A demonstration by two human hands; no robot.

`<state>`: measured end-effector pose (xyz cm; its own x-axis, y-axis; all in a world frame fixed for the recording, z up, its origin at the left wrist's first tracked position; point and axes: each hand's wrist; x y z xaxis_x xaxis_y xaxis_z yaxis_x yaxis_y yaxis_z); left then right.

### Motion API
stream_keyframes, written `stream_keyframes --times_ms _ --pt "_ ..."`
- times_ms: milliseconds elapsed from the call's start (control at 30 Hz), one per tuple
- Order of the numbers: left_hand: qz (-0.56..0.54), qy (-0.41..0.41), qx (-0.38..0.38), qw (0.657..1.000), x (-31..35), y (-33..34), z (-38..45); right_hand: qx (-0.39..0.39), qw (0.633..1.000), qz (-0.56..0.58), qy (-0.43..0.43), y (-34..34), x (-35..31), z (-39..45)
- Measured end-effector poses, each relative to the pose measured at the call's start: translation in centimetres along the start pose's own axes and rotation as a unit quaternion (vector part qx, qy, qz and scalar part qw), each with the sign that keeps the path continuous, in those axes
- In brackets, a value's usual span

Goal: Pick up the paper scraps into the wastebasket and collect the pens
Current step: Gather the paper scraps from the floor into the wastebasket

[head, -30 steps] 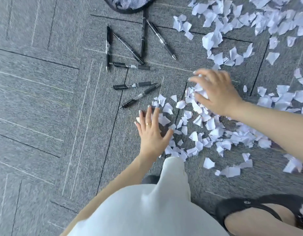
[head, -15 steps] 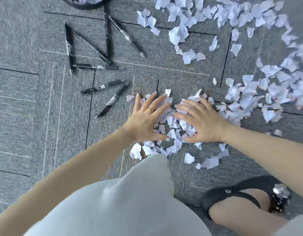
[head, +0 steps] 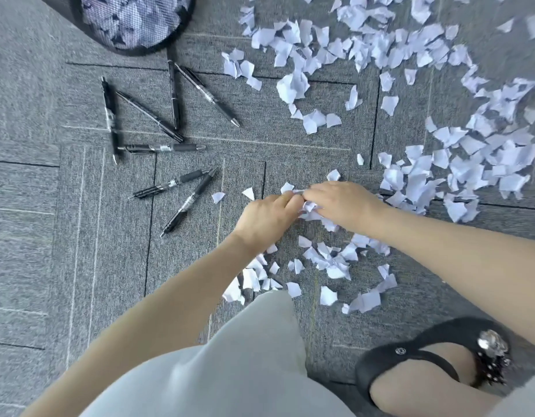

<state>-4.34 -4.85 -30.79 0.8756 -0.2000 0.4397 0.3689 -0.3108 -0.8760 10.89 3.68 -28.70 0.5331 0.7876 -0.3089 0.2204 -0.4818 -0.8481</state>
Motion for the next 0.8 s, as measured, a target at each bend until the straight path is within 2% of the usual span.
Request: stream_keyframes --times_ms 67,133,233,400,600,667,700,767,800 --pt "-0.033 -0.069 -0.027 0.997 0.0 -0.7 0.7 -0.010 0.996 0.060 0.062 -1.4 0.5 0.2" --pt "-0.122 -0.180 -0.023 0.976 0.2 -2.1 0.8 0.025 0.977 0.153 0.144 -2.6 1.1 0.7" --pt "-0.297 -0.285 0.088 0.907 0.1 -5.0 0.6 0.079 0.949 0.248 0.178 -5.2 1.2 2.1" --pt "-0.372 -0.294 0.305 0.826 -0.9 -13.2 1.9 0.160 0.891 0.384 0.184 -11.9 -1.1 5.2" --pt "-0.405 -0.239 0.540 0.697 -4.1 -29.2 3.2 0.292 0.790 0.525 0.120 -23.9 -4.9 8.9" --pt "-0.408 -0.226 0.586 0.662 -6.0 -34.4 3.9 0.325 0.765 0.548 0.091 -28.1 -5.9 10.4" --pt "-0.408 -0.226 0.593 0.656 -7.0 -36.6 4.3 0.325 0.756 0.564 0.069 -30.2 -6.5 11.3" --pt "-0.423 -0.243 0.590 0.644 -9.3 -39.7 5.3 0.295 0.744 0.598 0.036 -33.7 -7.8 13.2" --pt "-0.441 -0.262 0.586 0.627 -10.4 -40.4 5.7 0.276 0.747 0.603 0.035 -35.2 -8.5 14.1"
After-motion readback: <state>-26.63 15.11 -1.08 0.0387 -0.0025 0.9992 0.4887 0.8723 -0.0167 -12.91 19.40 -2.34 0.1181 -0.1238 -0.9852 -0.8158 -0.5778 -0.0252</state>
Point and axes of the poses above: each hand's wrist, its own z-axis towards the middle knuckle, its own y-axis out of the palm, x = y × z, and after that the axes turned 7 degrees about -z, right-handed
